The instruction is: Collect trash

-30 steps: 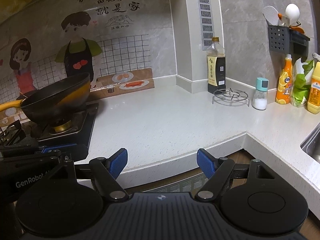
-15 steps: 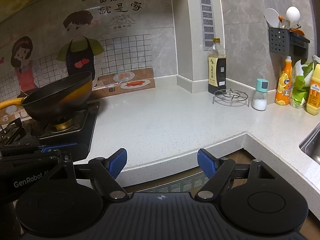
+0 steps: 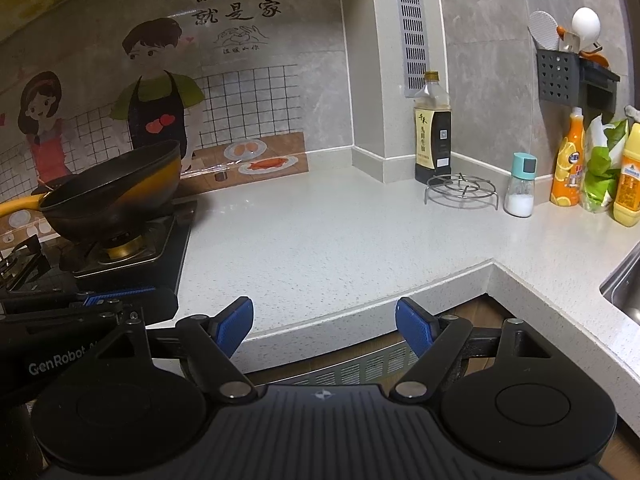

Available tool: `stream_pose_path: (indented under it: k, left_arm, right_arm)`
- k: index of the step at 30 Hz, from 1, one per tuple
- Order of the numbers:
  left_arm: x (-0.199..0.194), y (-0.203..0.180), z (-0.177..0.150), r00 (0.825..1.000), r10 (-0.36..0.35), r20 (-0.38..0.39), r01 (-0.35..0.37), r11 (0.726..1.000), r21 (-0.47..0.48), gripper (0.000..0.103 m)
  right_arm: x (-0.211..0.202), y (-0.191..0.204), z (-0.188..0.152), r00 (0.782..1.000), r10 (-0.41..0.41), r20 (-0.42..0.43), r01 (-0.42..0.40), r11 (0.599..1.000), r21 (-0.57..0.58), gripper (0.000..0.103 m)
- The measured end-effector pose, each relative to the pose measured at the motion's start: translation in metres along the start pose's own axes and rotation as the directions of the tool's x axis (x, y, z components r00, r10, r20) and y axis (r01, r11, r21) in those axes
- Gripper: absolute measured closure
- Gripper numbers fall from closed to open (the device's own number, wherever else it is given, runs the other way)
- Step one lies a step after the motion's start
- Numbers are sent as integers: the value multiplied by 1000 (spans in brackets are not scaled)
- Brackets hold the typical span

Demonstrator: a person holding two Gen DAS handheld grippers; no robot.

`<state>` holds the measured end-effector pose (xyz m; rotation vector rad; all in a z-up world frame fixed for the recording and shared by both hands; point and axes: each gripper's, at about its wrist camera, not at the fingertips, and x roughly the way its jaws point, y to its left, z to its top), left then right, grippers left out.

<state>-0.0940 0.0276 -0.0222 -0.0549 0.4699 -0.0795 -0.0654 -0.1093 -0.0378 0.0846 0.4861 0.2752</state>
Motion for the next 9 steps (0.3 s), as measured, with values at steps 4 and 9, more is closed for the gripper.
stream_pose_path:
  k: [4, 9]
  left_arm:
    - [5, 1, 1, 1000, 5, -8, -5, 1000, -6, 91]
    - [14, 2, 1, 999, 40, -30, -41, 999, -15, 90]
  right_arm:
    - [4, -3, 0, 1000, 4, -7, -4, 1000, 3, 23]
    - [11, -7, -2, 1000, 17, -5, -17, 1000, 3, 22]
